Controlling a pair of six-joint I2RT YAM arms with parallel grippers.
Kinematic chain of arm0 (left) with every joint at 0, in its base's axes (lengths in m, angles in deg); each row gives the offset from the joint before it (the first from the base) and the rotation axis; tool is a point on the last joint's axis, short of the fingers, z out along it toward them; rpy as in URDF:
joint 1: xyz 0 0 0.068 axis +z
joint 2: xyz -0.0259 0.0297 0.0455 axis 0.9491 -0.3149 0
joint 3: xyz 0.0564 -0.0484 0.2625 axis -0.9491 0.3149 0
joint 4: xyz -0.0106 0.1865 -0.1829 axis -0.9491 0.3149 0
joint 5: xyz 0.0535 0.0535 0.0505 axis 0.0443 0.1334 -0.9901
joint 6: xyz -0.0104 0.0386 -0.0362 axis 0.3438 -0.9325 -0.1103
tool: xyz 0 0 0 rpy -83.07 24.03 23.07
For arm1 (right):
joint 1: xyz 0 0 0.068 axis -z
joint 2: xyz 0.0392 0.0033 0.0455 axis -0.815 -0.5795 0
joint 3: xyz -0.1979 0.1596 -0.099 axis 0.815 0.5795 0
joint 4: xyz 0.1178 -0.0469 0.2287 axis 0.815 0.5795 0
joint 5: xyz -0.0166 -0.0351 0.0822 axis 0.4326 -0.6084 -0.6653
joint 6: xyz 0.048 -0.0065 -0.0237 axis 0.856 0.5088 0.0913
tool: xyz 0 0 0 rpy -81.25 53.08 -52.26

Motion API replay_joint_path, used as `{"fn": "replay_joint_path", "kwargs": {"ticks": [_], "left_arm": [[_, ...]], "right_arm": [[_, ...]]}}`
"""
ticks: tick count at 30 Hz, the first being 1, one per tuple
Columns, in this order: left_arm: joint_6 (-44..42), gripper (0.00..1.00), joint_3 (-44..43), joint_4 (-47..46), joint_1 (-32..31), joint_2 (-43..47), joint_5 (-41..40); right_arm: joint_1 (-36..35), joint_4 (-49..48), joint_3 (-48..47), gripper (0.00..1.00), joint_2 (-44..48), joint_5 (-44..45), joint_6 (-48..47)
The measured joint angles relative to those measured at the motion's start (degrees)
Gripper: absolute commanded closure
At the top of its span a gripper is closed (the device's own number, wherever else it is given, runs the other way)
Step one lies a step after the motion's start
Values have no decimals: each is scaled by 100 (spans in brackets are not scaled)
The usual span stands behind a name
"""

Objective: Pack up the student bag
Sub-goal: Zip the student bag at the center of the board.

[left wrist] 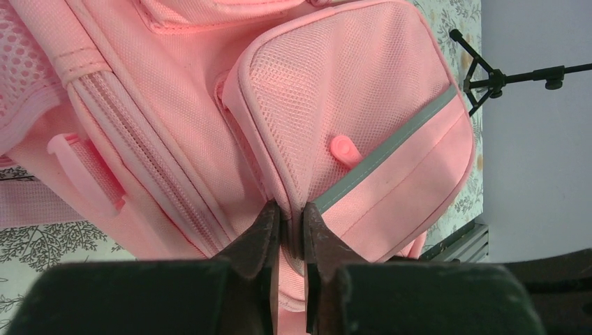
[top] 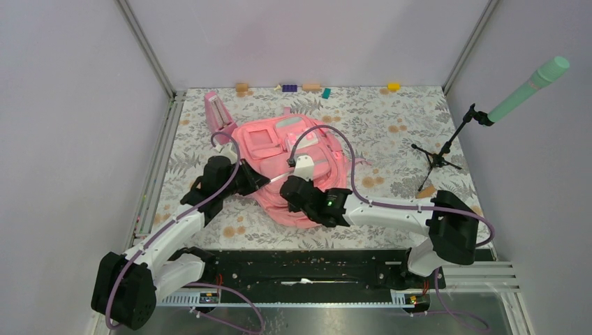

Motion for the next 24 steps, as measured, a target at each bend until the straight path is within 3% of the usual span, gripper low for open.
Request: {"fn": "replay_joint_path", "kwargs": {"ticks": [24], "left_arm": [[-809,100,-280,925,688,262,343]], "right_arm": [[800,11,887,100,826,267,-127]]}}
